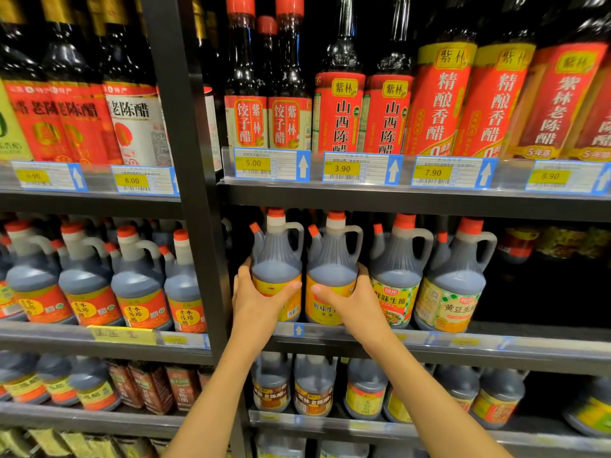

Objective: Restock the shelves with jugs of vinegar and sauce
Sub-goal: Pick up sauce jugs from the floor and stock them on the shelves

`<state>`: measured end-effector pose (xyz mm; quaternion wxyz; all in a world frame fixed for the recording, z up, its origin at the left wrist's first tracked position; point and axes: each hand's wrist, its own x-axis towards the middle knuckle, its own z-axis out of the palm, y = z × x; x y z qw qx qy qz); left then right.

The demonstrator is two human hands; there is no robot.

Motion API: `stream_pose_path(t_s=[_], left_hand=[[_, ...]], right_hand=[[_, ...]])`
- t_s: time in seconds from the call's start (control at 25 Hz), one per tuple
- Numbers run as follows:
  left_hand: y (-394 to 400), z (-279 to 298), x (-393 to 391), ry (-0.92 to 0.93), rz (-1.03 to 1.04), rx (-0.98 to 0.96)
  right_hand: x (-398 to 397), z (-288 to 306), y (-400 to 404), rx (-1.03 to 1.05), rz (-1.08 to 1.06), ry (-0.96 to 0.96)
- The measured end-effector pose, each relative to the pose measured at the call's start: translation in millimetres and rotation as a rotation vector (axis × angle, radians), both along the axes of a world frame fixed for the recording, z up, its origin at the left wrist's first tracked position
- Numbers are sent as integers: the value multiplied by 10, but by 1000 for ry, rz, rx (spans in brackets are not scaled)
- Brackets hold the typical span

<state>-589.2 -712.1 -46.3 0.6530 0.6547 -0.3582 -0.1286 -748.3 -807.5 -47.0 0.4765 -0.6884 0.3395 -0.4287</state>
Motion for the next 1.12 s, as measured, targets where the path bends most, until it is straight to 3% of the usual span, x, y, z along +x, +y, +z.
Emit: stream_pose_path(t_s=[0.52,1.12], left_hand=[[21,1,15,-157,6,69],[35,10,32,-169,-21,103]], right_hand=[[-58,29,-30,10,51,58],[-61,32,-43,35,71,63]])
